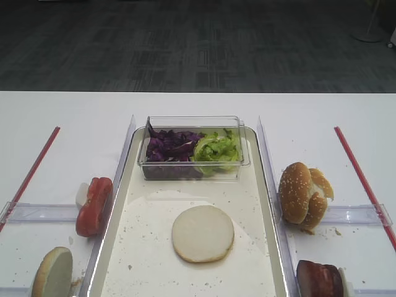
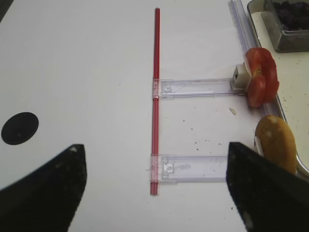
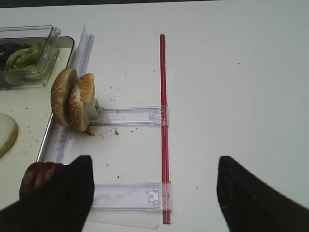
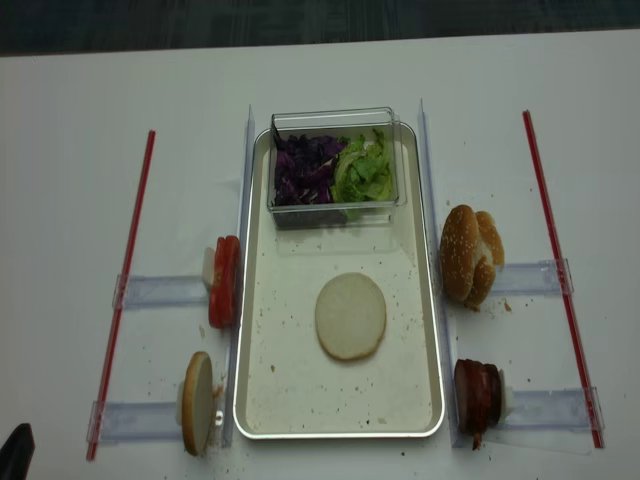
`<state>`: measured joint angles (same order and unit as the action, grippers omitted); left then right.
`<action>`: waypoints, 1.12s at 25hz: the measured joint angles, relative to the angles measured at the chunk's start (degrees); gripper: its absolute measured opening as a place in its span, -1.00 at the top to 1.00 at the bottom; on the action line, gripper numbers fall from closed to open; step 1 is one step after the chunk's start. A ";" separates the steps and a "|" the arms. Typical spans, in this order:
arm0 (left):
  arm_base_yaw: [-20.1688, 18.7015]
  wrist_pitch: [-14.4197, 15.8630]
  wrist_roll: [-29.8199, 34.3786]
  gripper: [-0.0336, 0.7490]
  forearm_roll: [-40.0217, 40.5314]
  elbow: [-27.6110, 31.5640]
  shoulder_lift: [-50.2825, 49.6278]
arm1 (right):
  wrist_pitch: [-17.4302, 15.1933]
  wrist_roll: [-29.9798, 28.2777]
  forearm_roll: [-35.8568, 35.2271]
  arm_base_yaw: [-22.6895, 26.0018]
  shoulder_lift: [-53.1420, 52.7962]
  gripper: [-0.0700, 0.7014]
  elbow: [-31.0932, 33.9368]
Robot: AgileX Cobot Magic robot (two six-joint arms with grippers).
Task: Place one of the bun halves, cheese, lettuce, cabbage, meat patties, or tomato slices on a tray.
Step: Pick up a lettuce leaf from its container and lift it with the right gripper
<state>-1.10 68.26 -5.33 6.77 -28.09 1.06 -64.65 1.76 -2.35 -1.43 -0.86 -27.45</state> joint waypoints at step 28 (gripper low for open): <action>0.00 0.00 0.08 -0.48 0.00 0.00 0.00 | 0.00 0.00 0.00 0.00 0.00 -0.61 0.00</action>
<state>-1.10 68.26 -5.25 6.77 -28.09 1.06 -64.65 1.76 -2.35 -1.43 -0.86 -27.45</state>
